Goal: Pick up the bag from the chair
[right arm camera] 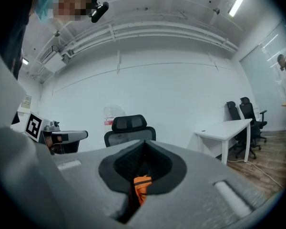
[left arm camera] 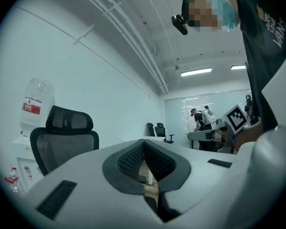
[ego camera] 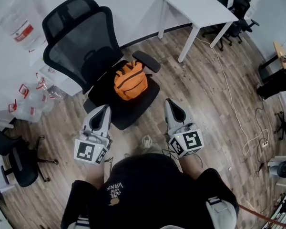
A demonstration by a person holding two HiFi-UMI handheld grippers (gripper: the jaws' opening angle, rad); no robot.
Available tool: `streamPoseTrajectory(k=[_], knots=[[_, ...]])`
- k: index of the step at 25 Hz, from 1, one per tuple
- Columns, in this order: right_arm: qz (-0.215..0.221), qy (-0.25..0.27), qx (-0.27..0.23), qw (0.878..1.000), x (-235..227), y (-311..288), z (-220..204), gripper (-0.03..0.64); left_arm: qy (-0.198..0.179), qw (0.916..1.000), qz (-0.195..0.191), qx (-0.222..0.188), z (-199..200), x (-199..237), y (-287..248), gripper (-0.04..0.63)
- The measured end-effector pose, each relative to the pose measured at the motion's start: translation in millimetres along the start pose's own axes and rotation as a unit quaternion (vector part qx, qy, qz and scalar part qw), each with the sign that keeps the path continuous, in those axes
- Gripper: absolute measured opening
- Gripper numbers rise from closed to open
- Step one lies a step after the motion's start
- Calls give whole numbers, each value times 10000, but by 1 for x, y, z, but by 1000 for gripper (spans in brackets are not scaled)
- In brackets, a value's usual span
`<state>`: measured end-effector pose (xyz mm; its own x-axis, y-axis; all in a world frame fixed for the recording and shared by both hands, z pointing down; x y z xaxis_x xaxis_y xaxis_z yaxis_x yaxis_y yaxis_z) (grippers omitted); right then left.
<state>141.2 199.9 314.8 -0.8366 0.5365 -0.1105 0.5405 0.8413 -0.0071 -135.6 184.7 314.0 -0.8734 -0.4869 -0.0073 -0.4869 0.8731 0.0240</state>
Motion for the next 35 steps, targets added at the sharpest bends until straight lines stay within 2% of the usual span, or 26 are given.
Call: streamPoseTrajectory(k=[7,15,23,35], knots=[[436,100,63,9990,-48,-16,3,-2,24,9986,519,-106,-3,-16,-34,6],[632,22,66,9980,-75,-27,3,-2,17,9973,726,54,-8,-28,-53,6],[606,-19,113,9981,-82,-45,-3,-2,45,9978,666,40,-13,-19,-70,6],[307,-67,112,9994,-90,-97,-7,-2,74,9989,458,85,-16,28,-108,6]])
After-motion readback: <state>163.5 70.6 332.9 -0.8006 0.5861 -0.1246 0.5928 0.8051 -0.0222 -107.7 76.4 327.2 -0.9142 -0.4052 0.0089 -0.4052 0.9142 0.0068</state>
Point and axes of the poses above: the fingertips, and each gripper's own axes: y backward along the fingers, x to its left, z out of its top, the point moved 7 cm from there along y, backward along the fingers, and after that the axes turned 11 degrees about z, right-handed, at the moved point
